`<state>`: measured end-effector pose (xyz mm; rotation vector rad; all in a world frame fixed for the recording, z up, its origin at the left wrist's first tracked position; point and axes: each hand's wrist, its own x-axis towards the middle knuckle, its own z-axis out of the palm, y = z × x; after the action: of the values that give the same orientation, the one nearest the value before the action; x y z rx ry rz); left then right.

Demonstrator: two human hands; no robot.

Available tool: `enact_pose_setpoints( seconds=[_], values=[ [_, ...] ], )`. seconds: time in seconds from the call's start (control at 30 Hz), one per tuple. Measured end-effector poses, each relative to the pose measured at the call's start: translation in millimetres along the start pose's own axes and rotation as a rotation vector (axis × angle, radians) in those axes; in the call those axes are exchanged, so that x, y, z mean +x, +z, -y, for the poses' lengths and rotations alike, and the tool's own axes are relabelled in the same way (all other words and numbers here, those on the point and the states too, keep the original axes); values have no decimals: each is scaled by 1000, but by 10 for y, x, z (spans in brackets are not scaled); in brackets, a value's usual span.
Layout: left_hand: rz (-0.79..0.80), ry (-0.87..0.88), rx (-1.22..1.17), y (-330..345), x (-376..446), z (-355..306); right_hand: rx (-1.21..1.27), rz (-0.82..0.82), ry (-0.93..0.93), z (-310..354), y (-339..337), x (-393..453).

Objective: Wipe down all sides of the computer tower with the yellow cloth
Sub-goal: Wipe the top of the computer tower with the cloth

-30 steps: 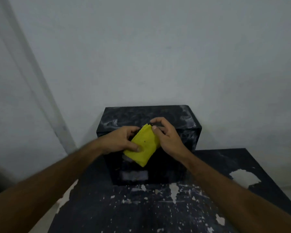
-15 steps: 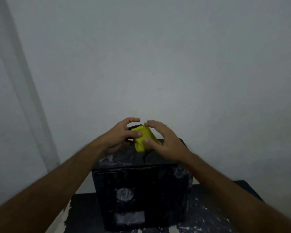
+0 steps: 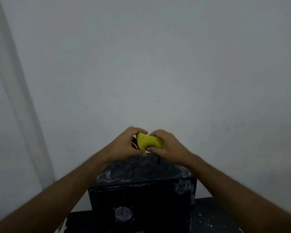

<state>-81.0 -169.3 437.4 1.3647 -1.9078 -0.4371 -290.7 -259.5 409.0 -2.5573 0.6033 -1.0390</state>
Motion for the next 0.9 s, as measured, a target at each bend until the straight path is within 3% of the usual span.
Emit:
enact_pose_setpoints(
  seconds=[0.1, 0.2, 0.37, 0.43, 0.77, 0.9],
  values=[
    [-33, 230, 295, 5, 42, 87, 66, 57, 41, -21, -50, 56],
    [-70, 302, 402, 9, 77, 143, 166, 113, 83, 8, -101, 91],
    [-72, 96, 180, 142, 151, 200, 226, 121, 69, 114, -111, 33],
    [-63, 91, 124, 212, 159, 169, 282, 66, 126, 145, -106, 39],
    [-75, 185, 361, 361, 153, 230, 274, -20, 221, -88, -61, 85],
    [-50, 43, 323, 244, 120, 423, 192, 16, 269, -225, -74, 66]
  ],
)
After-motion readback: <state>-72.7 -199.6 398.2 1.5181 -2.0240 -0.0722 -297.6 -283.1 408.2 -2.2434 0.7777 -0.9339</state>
